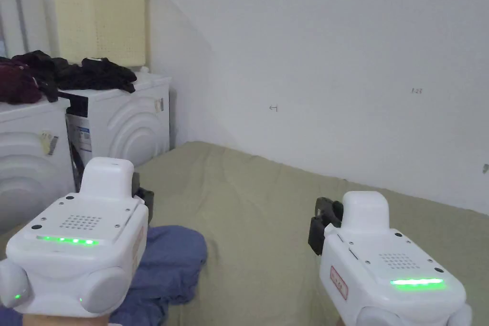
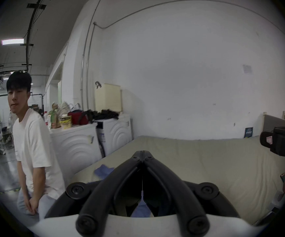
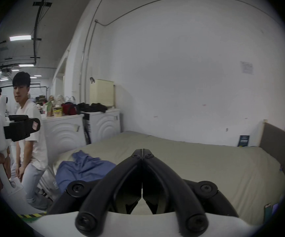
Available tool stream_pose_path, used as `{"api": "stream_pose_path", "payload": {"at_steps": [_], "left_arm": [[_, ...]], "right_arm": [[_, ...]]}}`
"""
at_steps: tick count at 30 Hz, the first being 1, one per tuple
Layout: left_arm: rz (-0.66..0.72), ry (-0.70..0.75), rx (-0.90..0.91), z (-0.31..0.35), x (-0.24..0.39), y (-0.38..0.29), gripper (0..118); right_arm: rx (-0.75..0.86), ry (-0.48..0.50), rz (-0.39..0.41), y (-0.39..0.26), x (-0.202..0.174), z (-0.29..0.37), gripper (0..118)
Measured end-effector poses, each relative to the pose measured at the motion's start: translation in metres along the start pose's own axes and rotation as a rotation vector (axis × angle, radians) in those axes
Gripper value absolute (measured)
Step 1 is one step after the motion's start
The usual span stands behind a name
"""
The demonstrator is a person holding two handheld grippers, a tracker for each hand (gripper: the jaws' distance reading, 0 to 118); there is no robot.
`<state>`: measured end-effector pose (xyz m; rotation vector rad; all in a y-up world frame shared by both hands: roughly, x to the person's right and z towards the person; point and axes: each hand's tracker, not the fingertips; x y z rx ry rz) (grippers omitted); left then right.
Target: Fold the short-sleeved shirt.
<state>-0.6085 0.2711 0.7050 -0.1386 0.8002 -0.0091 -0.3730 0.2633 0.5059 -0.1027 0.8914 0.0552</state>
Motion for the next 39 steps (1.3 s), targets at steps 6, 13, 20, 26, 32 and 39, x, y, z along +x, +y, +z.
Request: {"api": "stream_pose_path", "payload": {"at_steps": [6,13,20,26,32,39], "left_arm": [[0.051,-0.136,-0.601,-0.128,-0.033,-0.042,0],[0.055,-0.131,-0.945,-0.283,-0.031,-0.163,0],[0.015,-0.123,-0.957,-0.340,-0.012,-0.192,115],[-0.081,0.030,-1.021,-0.362,-0.009,-0.237,113],[0.023,-0.042,-1.034,-0.367,-0.026,-0.238,33],[0.145,-0.015,-0.980,-0.355,-0.049,-0.236,0]], "right_arm": [[-0.048,0.083,0.075,-0.034,-0.014,-0.035,0],[-0.185,0.113,0.102,-0.091,0.000,-0.098,0],[-0.291,0.080,0.105,-0.130,0.018,-0.141,0],[-0.335,0.063,0.074,-0.146,0.021,-0.154,0],[-0.355,0.056,0.062,-0.150,0.022,-0.157,0],[-0.363,0.041,0.022,-0.149,0.030,-0.145,0]]}}
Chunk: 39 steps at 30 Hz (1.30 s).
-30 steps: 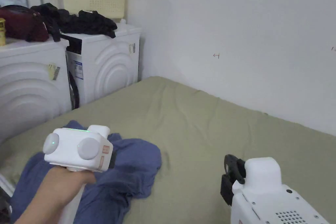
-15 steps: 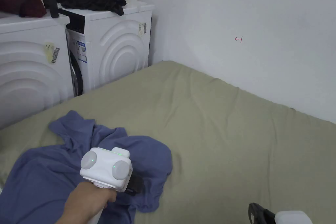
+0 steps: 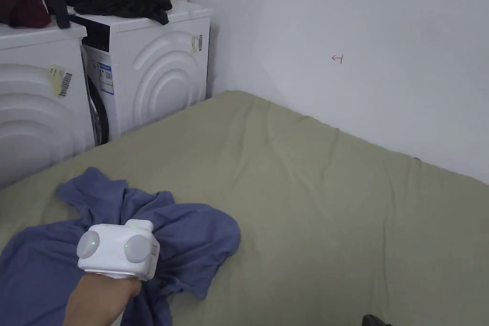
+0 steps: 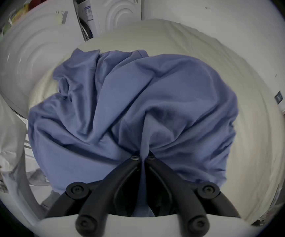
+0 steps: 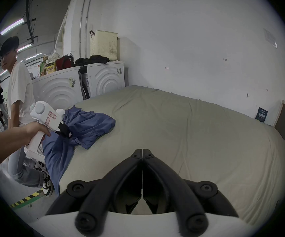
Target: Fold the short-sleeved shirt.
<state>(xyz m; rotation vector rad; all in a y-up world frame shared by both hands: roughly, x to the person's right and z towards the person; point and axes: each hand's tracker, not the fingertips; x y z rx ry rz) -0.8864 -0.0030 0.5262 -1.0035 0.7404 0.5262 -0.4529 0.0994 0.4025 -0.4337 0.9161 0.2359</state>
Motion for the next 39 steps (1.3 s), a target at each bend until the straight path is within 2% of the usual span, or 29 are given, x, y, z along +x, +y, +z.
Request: {"api": "stream_pose_path", "payload": {"at_steps": [5,8,11,13,16,21,27,30,34,39], "left_arm": [[0.000,-0.177,0.073,0.014,0.031,0.000,0],[-0.091,-0.199,0.130,0.033,0.075,-0.002,0],[-0.119,-0.231,0.171,0.053,0.125,0.001,0],[-0.169,-0.241,0.208,0.063,0.166,0.008,0],[-0.188,-0.358,0.241,0.086,0.225,0.013,0],[-0.317,-0.497,0.292,0.129,0.345,0.009,0],[-0.491,-0.720,0.319,0.194,0.485,-0.032,0],[-0.554,-0.838,0.299,0.215,0.535,-0.059,0],[-0.642,-0.816,0.231,0.198,0.593,-0.096,0],[-0.685,-0.695,0.056,0.118,0.641,-0.147,0]], "right_arm": [[0.000,-0.024,-0.031,-0.002,0.014,0.013,0],[0.004,-0.038,-0.050,-0.006,0.026,0.028,0],[0.001,-0.078,-0.050,-0.011,0.042,0.044,1],[0.009,-0.102,-0.067,-0.012,0.058,0.061,1],[0.034,-0.156,-0.086,-0.016,0.083,0.089,1],[0.053,-0.252,-0.125,-0.027,0.131,0.131,1],[0.065,-0.358,-0.182,-0.049,0.186,0.172,1],[0.068,-0.404,-0.214,-0.060,0.211,0.188,1],[0.062,-0.448,-0.250,-0.076,0.239,0.201,1],[0.048,-0.487,-0.311,-0.096,0.266,0.208,1]]}}
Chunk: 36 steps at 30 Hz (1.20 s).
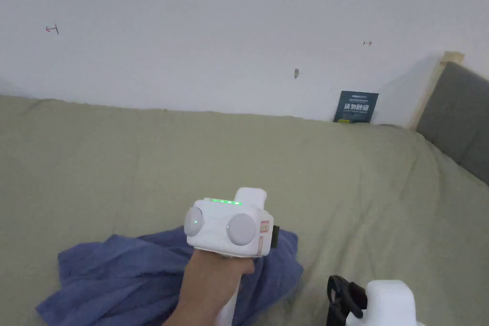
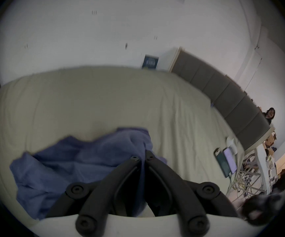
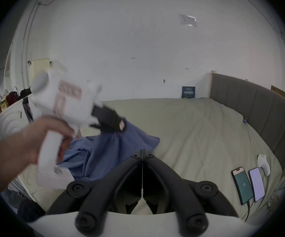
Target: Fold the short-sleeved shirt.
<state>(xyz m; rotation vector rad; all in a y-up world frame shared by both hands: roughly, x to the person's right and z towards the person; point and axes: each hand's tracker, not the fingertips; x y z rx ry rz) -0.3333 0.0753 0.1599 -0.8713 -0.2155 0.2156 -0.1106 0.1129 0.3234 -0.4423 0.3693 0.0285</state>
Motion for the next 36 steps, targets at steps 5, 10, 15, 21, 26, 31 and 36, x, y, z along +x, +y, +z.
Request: {"api": "stream_pose_path", "payload": {"at_steps": [5,10,15,21,26,31,36], "left_arm": [[0.019,0.060,-0.129,-0.062,0.000,-0.040,0],[0.012,0.056,0.014,-0.023,0.008,-0.043,100],[-0.017,0.026,0.183,0.094,0.007,-0.075,117],[0.000,0.068,0.195,0.177,-0.025,-0.172,114],[0.015,0.288,0.230,0.208,-0.076,-0.231,0],[0.085,0.317,0.175,0.220,-0.157,-0.216,0],[0.086,0.364,0.173,0.207,-0.240,-0.182,61]], "right_arm": [[-0.028,-0.015,-0.021,-0.011,0.015,-0.010,1],[-0.009,0.006,0.017,-0.010,0.006,-0.003,1],[0.031,0.058,0.036,-0.005,-0.023,0.021,1],[0.048,0.102,0.041,-0.018,-0.059,0.048,1],[0.024,0.132,0.063,-0.031,-0.081,0.056,1],[-0.005,0.137,0.055,-0.032,-0.086,0.049,1],[-0.025,0.132,0.068,-0.032,-0.085,0.030,1]]}}
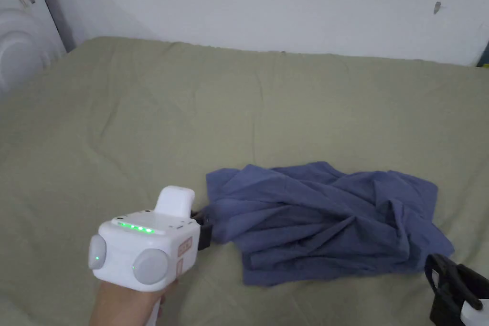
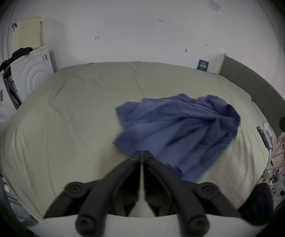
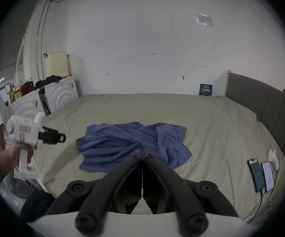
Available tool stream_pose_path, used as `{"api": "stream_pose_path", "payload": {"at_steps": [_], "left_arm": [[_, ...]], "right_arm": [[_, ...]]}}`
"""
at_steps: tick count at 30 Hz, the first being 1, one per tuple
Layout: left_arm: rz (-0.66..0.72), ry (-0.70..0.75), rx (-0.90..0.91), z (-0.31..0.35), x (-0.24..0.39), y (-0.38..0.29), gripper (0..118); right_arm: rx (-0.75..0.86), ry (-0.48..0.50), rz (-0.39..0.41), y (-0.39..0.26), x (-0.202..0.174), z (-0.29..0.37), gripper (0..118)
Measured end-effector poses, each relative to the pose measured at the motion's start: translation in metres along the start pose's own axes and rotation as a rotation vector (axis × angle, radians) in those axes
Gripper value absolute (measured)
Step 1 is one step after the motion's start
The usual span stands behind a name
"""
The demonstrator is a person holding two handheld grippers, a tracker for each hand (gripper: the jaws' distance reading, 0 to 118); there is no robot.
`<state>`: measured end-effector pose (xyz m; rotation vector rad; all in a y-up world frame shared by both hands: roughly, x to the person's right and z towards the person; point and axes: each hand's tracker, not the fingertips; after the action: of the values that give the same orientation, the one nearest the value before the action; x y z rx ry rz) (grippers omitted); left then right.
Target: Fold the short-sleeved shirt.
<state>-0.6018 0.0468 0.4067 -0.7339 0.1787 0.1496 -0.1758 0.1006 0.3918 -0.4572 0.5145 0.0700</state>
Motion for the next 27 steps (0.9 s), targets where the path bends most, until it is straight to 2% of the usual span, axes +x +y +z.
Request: {"api": "stream_pose_path", "payload": {"at_steps": [1,3,4,7,10,12,14,15,17,19,20,27], "left_arm": [[-0.005,0.012,-0.009,-0.012,-0.009,0.006,116],[-0.063,0.074,-0.079,-0.035,-0.023,0.012,115],[-0.067,0.064,-0.030,-0.047,-0.024,0.012,115],[-0.127,0.050,-0.136,-0.074,-0.026,0.017,114],[-0.210,0.068,-0.164,-0.098,-0.017,0.011,113],[-0.215,0.080,-0.180,-0.112,-0.013,0.010,106],[-0.205,0.062,-0.198,-0.119,-0.007,0.006,88],[-0.188,0.003,-0.197,-0.120,-0.007,0.003,73],[-0.174,0.023,-0.174,-0.115,-0.001,0.002,48],[-0.066,-0.025,-0.184,-0.115,-0.011,0.005,7],[-0.042,-0.010,-0.163,-0.114,-0.015,0.005,0],[-0.030,-0.037,-0.090,-0.064,0.006,0.005,0]], "right_arm": [[-0.006,-0.001,0.000,-0.001,0.002,-0.005,1],[-0.017,-0.004,-0.003,-0.002,0.004,-0.014,1],[-0.022,-0.005,-0.005,-0.002,0.005,-0.018,1],[-0.041,-0.008,-0.009,-0.005,0.009,-0.031,1],[-0.056,-0.007,-0.016,-0.007,0.011,-0.039,1],[-0.065,-0.007,-0.020,-0.007,0.014,-0.044,1],[-0.072,-0.008,-0.024,-0.009,0.018,-0.046,1],[-0.073,-0.010,-0.026,-0.009,0.019,-0.046,1],[-0.069,-0.013,-0.032,-0.008,0.022,-0.045,1],[-0.064,-0.014,-0.041,-0.006,0.026,-0.043,1],[-0.063,-0.014,-0.046,-0.005,0.028,-0.042,1],[-0.067,-0.043,-0.026,0.006,0.044,-0.044,1]]}}
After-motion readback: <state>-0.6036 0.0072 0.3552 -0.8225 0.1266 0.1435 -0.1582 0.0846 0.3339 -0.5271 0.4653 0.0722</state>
